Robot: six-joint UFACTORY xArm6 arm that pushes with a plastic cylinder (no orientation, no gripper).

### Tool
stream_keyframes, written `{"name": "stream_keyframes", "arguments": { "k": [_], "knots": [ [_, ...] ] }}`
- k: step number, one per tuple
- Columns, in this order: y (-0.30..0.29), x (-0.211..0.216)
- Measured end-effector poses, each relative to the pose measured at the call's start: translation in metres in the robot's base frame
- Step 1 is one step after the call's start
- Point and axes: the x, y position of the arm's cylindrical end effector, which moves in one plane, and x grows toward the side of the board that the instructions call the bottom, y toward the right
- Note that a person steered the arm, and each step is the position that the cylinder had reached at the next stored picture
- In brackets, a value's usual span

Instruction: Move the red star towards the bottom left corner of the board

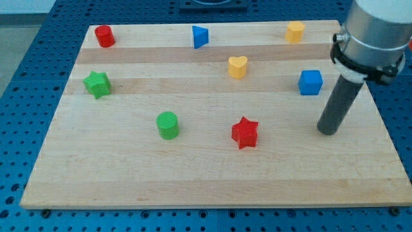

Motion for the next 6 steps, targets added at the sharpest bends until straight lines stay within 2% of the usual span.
{"name": "stream_keyframes", "arguments": {
  "k": [1,2,3,4,5,6],
  "knots": [
    [-0.036,0.007],
    [-0.100,0.007],
    [-0.113,0.007],
    [-0.103,-0.011],
    [-0.140,-0.019],
    [-0.198,0.000]
  ]
}}
